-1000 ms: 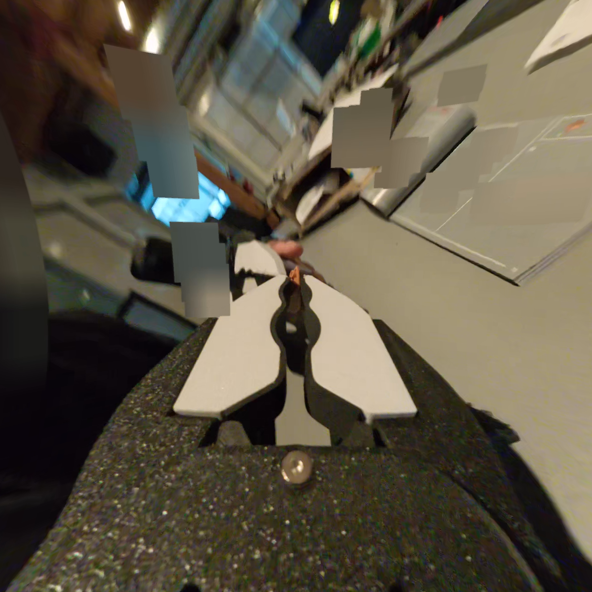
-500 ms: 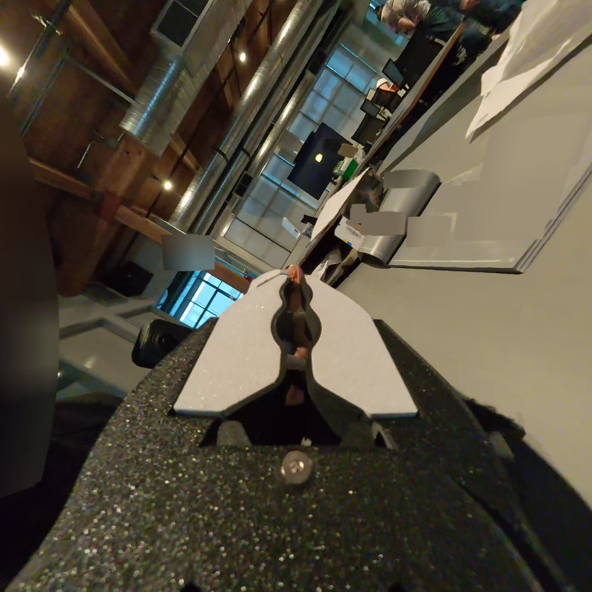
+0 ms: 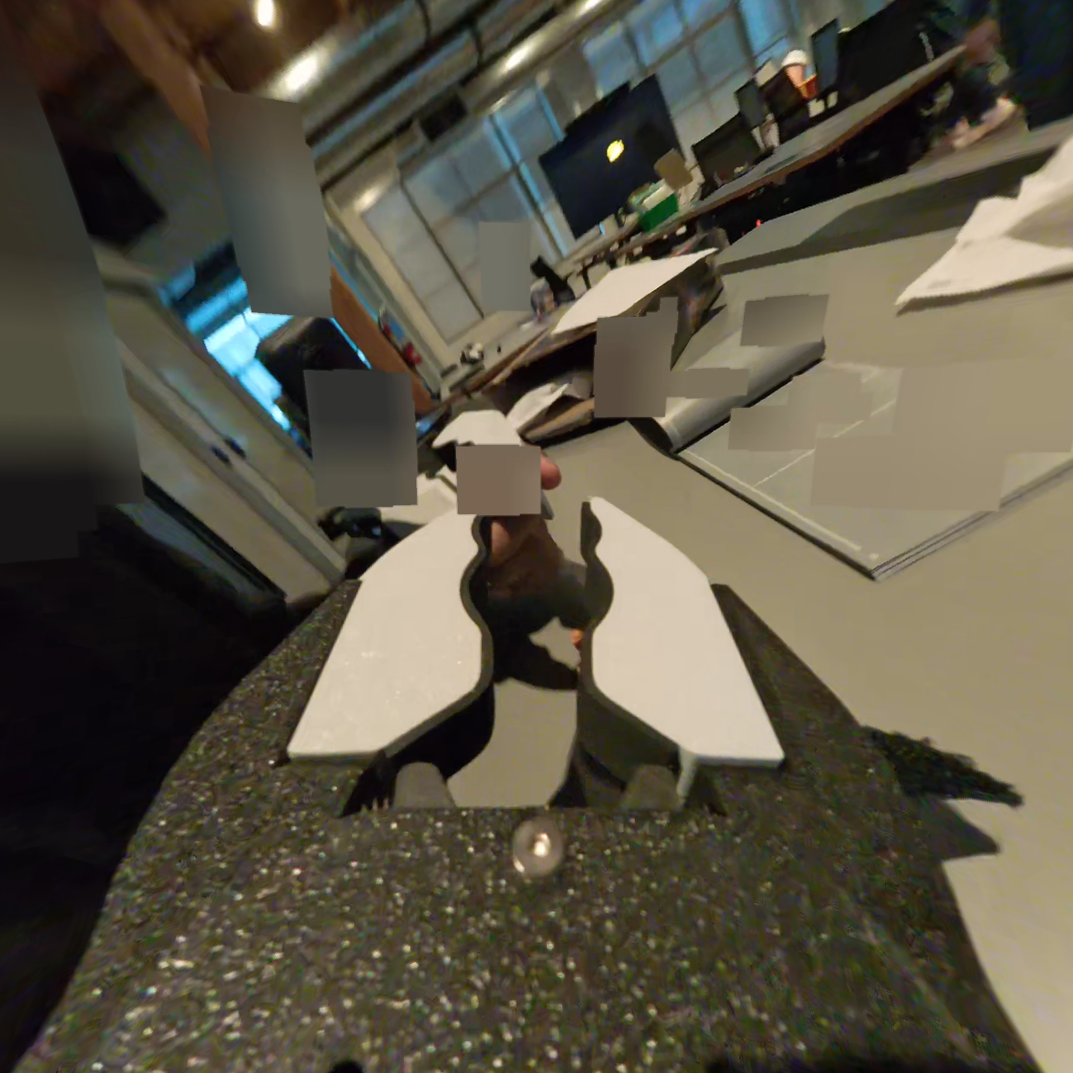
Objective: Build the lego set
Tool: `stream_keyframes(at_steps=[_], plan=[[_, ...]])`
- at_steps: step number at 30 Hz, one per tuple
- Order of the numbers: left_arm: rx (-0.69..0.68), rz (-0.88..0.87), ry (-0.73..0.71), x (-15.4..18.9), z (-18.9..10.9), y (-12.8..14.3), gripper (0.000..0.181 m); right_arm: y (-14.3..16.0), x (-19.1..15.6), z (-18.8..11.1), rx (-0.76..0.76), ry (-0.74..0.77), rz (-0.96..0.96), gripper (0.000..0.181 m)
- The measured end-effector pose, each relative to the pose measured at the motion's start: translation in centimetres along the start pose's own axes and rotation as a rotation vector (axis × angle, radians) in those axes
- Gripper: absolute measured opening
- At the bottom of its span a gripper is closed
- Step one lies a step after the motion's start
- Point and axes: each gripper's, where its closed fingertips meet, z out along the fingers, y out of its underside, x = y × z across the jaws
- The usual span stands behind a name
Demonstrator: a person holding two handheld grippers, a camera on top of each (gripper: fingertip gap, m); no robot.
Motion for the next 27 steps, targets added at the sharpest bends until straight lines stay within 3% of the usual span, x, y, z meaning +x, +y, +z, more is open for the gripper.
stream_keyframes(at_steps=[3, 7, 27], plan=[[0.013, -0.088, 0.102, 0.6, -0.6, -0.1, 0.016, 0.6, -0.7, -0.1, -0.095, -0.04, -0.149, 0.028], [-0.009, -0.121, 0.145, 0.9, -0.7, 0.5, 0.016, 1.1, -2.0, 0.2, -0.133, -0.122, -0.213, 0.024], [0.007, -0.235, 0.279, 2.2, -1.1, 0.3, 0.017, 1.7, -2.6, 0.9, -0.155, -0.159, -0.296, 0.017]])
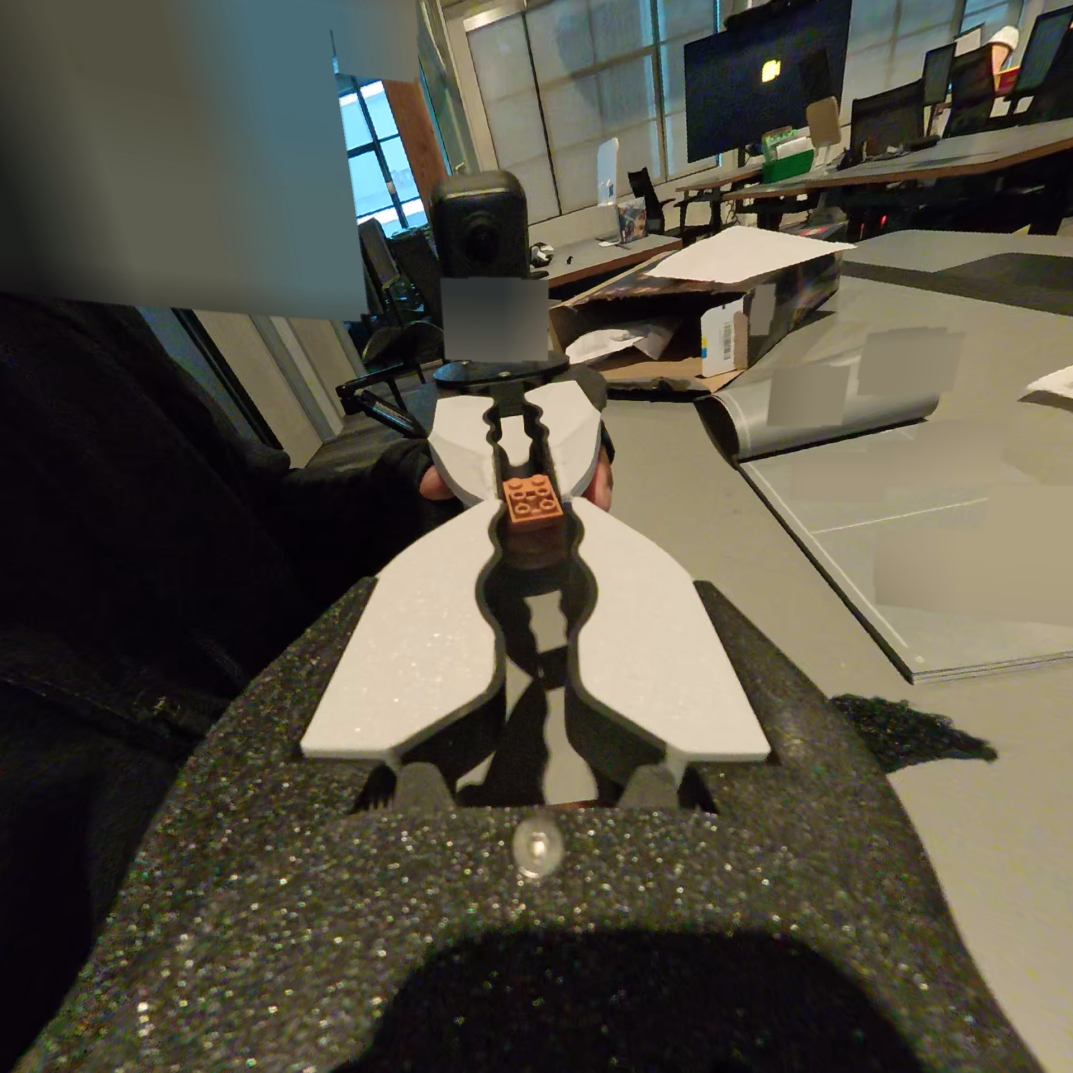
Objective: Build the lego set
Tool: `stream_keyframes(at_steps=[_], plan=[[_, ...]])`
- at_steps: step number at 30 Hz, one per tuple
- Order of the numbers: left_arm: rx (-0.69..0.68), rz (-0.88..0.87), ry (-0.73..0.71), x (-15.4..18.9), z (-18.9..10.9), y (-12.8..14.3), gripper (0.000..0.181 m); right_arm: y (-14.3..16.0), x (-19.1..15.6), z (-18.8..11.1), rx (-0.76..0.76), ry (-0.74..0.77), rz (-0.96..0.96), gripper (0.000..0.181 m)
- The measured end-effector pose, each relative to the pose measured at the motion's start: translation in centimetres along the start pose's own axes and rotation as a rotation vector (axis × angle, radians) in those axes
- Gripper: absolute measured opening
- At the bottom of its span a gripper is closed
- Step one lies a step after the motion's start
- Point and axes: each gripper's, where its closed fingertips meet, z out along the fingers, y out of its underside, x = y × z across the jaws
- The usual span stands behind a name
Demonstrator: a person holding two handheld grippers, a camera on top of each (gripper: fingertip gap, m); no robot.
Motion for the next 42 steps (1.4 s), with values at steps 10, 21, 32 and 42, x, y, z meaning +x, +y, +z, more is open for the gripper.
stream_keyframes(at_steps=[10, 21, 32, 42], plan=[[-0.002, 0.023, -0.054, -0.7, -0.6, -0.1, 0.025, 0.0, 0.9, -0.9, 0.021, 0.059, 0.007, 0.015], [-0.574, 0.166, -0.082, -2.0, -1.2, 7.7, 0.029, 1.9, 2.4, -3.2, -0.054, 0.14, 0.024, 0.016], [-0.742, 0.231, -0.101, -2.7, -0.6, 10.1, 0.017, 2.4, 2.6, -2.9, -0.085, 0.137, 0.052, 0.016], [-0.435, 0.079, -0.077, -2.3, -0.6, 5.6, 0.016, 2.9, 2.5, -2.6, -0.122, 0.135, 0.052, 0.016]])
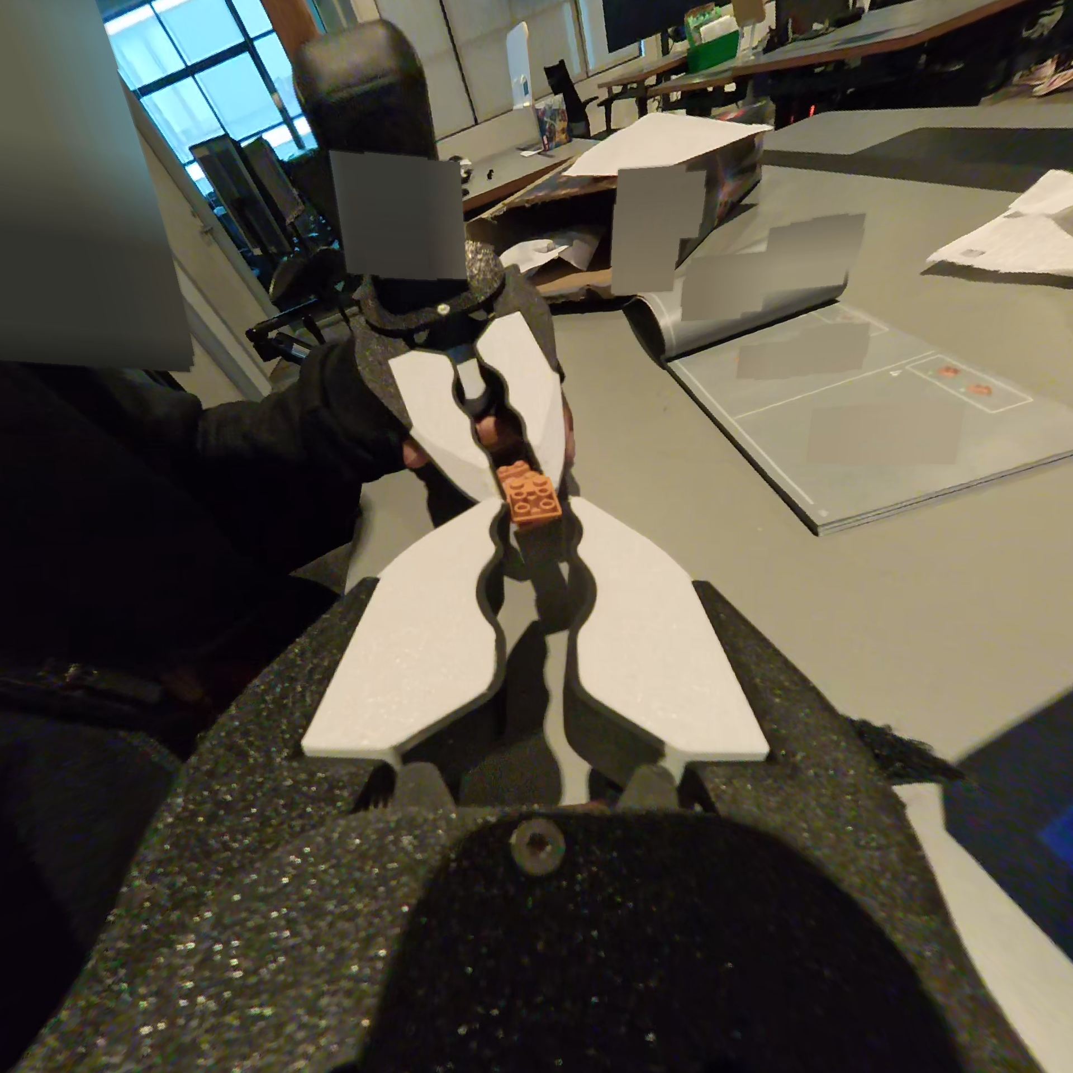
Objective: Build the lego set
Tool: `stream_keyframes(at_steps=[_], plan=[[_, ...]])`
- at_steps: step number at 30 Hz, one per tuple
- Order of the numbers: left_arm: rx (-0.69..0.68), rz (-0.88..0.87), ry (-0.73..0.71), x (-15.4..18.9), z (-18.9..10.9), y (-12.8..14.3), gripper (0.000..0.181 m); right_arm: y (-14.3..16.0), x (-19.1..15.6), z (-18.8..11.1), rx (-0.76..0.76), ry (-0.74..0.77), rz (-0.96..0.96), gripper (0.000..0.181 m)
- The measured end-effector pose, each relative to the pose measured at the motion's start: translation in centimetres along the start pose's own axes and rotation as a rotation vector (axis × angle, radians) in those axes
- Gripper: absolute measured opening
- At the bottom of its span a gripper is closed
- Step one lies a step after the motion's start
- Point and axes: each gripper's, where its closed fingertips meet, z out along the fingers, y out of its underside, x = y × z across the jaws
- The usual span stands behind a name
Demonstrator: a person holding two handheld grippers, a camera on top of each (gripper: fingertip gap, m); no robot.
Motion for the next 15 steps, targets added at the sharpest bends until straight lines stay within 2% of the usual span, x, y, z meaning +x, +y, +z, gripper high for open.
stream_keyframes(at_steps=[6, 11, 15], plan=[[-0.042, 0.034, -0.025, 0.1, 0.6, 0.5, 0.016, 0.5, -0.4, 0.3, -0.028, -0.009, -0.02, 0.016], [-0.296, 0.115, -0.088, -0.3, 1.6, 4.1, 0.016, 0.6, -0.2, 0.1, -0.031, 0.02, 0.009, 0.016], [-0.305, 0.118, -0.068, 0.1, 1.8, 4.2, 0.017, 0.8, -0.5, 0.0, -0.04, 0.033, 0.005, 0.016]])
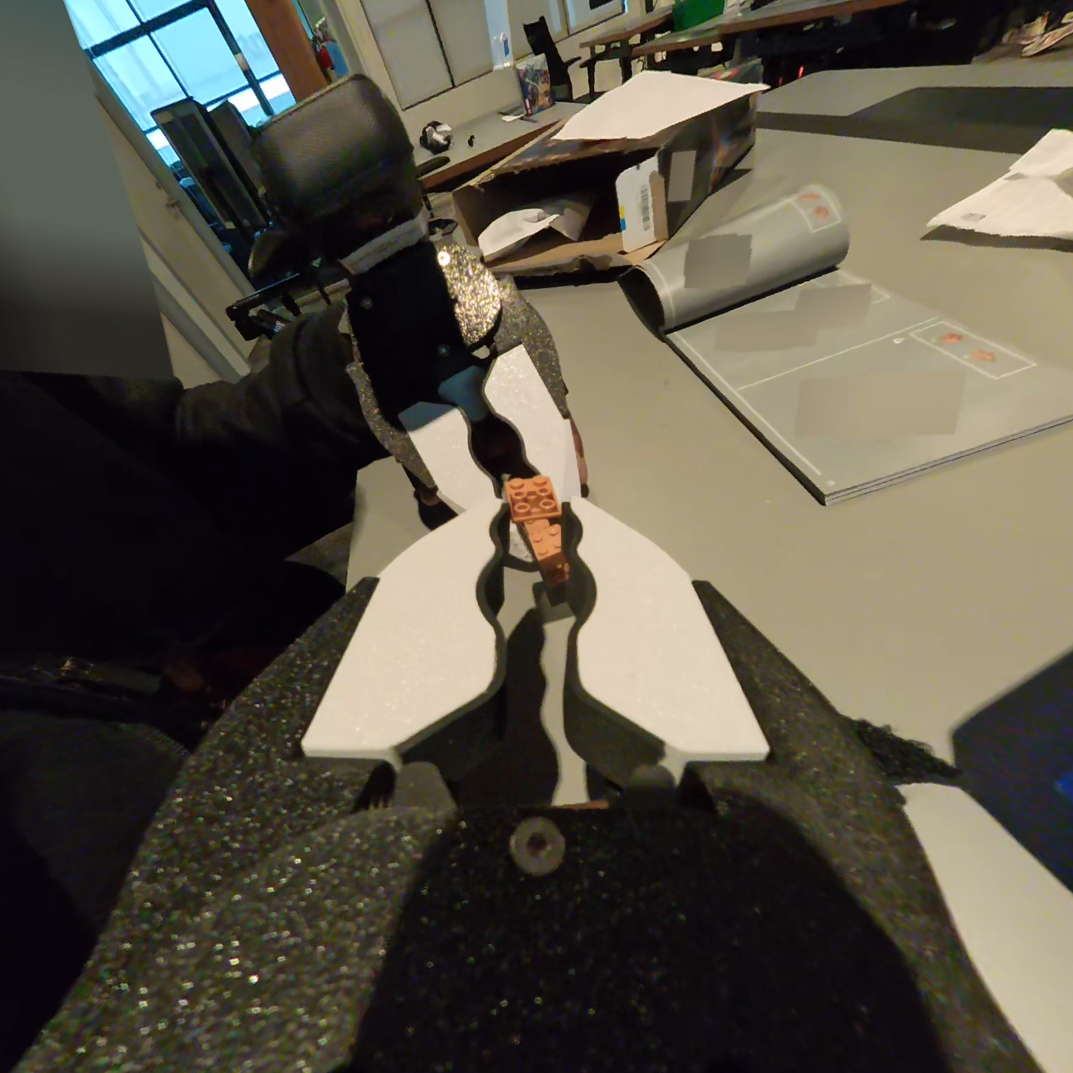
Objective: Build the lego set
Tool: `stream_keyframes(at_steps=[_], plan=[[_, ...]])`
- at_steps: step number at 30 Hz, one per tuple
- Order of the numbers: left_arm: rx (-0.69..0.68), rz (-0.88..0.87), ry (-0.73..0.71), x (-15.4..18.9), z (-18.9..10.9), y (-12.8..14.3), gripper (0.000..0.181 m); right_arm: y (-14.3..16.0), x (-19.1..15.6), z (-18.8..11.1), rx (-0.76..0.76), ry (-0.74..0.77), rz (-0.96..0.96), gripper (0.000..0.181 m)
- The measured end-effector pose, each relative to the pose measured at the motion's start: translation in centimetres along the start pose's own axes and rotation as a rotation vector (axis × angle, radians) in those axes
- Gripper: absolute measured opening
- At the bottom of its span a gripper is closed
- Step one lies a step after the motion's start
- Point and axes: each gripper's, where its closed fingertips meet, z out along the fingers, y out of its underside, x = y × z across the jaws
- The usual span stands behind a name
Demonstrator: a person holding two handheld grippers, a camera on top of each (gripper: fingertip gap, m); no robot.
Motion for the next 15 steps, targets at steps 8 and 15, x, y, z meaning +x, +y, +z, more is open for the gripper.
stream_keyframes(at_steps=[8, 15], plan=[[0.048, 0.05, -0.051, -0.4, -1.7, 0.0, 0.037, 0.1, -0.1, -0.2, -0.006, -0.014, 0.076, 0.016], [0.33, 0.375, -0.23, 0.3, -3.7, -6.6, 0.026, -0.7, -1.6, 0.1, 0.045, -0.191, 0.385, 0.016]])
